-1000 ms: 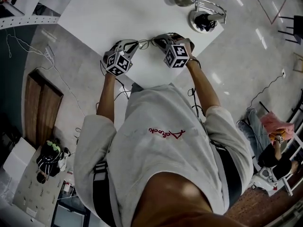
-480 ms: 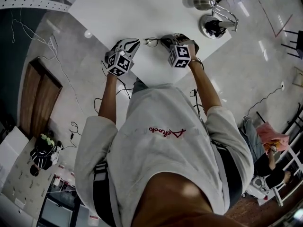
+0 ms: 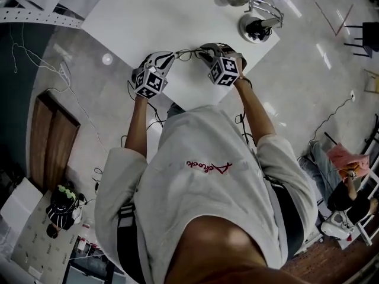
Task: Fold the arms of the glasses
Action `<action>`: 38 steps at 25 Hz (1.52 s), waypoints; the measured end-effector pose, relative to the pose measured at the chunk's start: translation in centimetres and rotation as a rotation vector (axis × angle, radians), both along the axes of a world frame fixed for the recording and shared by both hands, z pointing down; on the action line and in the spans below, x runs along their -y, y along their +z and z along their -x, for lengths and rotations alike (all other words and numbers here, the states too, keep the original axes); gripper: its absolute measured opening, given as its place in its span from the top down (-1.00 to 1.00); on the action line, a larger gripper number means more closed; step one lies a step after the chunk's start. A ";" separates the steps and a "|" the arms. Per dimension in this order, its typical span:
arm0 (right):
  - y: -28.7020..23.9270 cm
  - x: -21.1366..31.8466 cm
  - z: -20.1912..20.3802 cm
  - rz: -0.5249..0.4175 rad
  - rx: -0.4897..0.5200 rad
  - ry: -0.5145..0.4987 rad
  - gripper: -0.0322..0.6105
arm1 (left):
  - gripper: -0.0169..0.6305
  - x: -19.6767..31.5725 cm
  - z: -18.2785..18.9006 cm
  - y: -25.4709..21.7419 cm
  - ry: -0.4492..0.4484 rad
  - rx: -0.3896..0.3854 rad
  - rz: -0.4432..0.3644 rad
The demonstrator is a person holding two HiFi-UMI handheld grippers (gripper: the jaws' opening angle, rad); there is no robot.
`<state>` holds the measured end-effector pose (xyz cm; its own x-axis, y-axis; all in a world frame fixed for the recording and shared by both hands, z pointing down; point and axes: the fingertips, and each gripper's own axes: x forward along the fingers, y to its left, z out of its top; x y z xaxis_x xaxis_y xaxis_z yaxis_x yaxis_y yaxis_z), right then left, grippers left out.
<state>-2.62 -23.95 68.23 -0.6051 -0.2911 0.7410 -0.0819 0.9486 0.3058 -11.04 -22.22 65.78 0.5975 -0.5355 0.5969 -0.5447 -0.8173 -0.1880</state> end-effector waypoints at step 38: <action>-11.0 -7.2 -4.5 0.139 0.864 0.710 0.81 | 0.86 -5.4 -1.4 -5.8 -0.146 -0.681 0.126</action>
<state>1.87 -16.79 57.25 -0.6609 -0.7214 0.2067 -0.7499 0.6239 -0.2200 -9.68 -16.86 59.94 0.7874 -0.5900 0.1784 -0.6132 -0.7202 0.3245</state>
